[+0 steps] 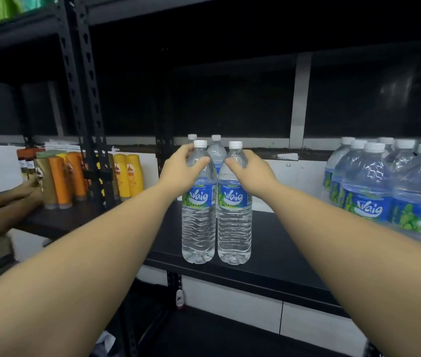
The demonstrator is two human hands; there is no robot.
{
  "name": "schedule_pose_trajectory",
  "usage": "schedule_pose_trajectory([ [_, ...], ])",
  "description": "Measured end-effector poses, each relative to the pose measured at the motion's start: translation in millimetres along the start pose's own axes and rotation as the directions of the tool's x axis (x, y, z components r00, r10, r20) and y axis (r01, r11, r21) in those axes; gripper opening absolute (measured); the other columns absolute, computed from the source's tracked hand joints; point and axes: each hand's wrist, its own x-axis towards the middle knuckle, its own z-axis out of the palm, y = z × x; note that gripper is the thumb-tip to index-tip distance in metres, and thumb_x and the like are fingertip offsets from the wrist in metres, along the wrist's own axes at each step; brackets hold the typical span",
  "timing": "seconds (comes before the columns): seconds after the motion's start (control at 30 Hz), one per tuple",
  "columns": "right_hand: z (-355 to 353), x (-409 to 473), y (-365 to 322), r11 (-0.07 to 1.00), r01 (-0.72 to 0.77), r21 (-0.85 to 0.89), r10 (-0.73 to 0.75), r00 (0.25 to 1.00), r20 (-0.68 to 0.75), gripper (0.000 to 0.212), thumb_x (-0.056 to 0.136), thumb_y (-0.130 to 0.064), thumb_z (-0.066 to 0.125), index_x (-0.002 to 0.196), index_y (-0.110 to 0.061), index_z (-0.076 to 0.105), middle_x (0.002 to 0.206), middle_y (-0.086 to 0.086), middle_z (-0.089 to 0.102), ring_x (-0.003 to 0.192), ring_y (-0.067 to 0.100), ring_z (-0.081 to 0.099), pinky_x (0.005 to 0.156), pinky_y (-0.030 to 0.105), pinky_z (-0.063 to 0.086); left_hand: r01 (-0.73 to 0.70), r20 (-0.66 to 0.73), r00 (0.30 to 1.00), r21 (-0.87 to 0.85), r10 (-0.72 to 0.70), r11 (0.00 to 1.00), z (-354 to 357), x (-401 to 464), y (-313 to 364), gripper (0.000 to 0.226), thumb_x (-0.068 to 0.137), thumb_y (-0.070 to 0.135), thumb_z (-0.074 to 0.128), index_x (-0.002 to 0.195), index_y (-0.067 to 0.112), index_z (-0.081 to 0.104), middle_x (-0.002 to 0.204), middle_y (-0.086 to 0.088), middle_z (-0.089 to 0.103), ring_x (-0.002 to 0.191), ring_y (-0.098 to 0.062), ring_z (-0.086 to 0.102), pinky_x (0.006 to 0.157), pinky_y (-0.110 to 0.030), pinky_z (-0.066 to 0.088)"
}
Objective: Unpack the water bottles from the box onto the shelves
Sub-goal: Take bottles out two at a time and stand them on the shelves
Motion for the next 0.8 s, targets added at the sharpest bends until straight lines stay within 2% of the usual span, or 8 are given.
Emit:
schedule_pose_trajectory([
  [0.07,2,-3,5,0.999,-0.013,0.052,0.013,1.0,-0.005,0.062,0.104,-0.05,0.058,0.154,-0.017,0.045,0.152,0.008,0.056,0.137,0.031,0.053,0.092,0.031,0.038,0.067,0.028,0.997,-0.037,-0.066,0.997,8,-12,-7,0.079,0.09,0.069,0.064,0.157,0.032,0.041,0.155,0.001,0.055,0.139,-0.022,0.054,0.116,-0.046,0.045],
  [0.2,8,-17,19,0.993,-0.044,0.106,0.039,0.998,0.047,0.09,0.089,-0.06,0.072,0.162,-0.028,0.03,0.149,0.003,0.058,0.131,0.029,0.06,0.099,0.034,0.05,0.183,0.101,0.982,-0.269,-0.162,0.945,21,-36,-32,0.095,0.073,0.091,0.061,0.151,0.044,0.035,0.14,0.009,0.064,0.125,-0.017,0.065,0.111,-0.051,0.05],
  [0.27,17,-31,30,0.989,-0.066,0.132,0.056,0.995,0.079,0.099,0.083,-0.056,0.08,0.16,-0.03,0.023,0.138,0.0,0.065,0.118,0.025,0.066,0.089,0.033,0.055,0.198,0.12,0.978,-0.275,-0.171,0.941,26,-48,-37,0.088,0.081,0.079,0.067,0.15,0.037,0.033,0.134,0.01,0.065,0.12,-0.015,0.067,0.107,-0.043,0.052],
  [0.33,28,-48,44,0.986,-0.088,0.142,0.074,0.992,0.101,0.092,0.085,-0.047,0.083,0.155,-0.027,0.026,0.12,-0.006,0.067,0.103,0.02,0.067,0.076,0.025,0.049,0.188,0.126,0.979,-0.223,-0.163,0.957,32,-65,-45,0.072,0.091,0.056,0.074,0.145,0.034,0.032,0.125,0.018,0.064,0.117,-0.011,0.065,0.096,-0.034,0.05],
  [0.4,41,-65,61,0.978,-0.118,0.171,0.101,0.989,0.103,0.086,0.084,-0.046,0.085,0.15,-0.023,0.034,0.115,-0.011,0.064,0.108,0.018,0.067,0.081,0.026,0.048,0.206,0.162,0.971,-0.179,-0.178,0.962,38,-84,-62,0.076,0.088,0.047,0.081,0.142,0.035,0.028,0.121,0.026,0.061,0.115,-0.005,0.064,0.097,-0.033,0.048],
  [0.5,59,-85,86,0.972,-0.161,0.169,0.138,0.981,0.14,0.084,0.08,-0.045,0.087,0.146,-0.022,0.04,0.116,-0.015,0.063,0.108,0.013,0.064,0.09,0.026,0.046,0.255,0.239,0.944,-0.088,-0.228,0.963,45,-102,-90,0.094,0.074,0.049,0.091,0.137,0.033,0.024,0.122,0.023,0.062,0.114,-0.005,0.065,0.103,-0.038,0.051],
  [0.7,85,-95,106,0.959,-0.218,0.181,0.19,0.969,0.16,0.084,0.068,-0.038,0.095,0.134,-0.029,0.043,0.108,-0.02,0.067,0.091,-0.009,0.061,0.068,0.009,0.045,0.268,0.201,0.948,-0.087,-0.246,0.96,49,-100,-110,0.081,0.07,0.049,0.094,0.13,0.036,0.042,0.124,0.015,0.064,0.114,-0.002,0.065,0.1,-0.036,0.053],
  [0.8,97,-85,105,0.958,-0.219,0.186,0.191,0.969,0.156,0.082,0.066,-0.037,0.096,0.129,-0.03,0.044,0.108,-0.018,0.068,0.092,-0.009,0.062,0.067,0.011,0.046,0.261,0.122,0.961,-0.092,-0.249,0.961,52,-94,-124,0.079,0.066,0.059,0.092,0.13,0.045,0.048,0.128,0.014,0.061,0.119,-0.004,0.062,0.103,-0.038,0.053],
])
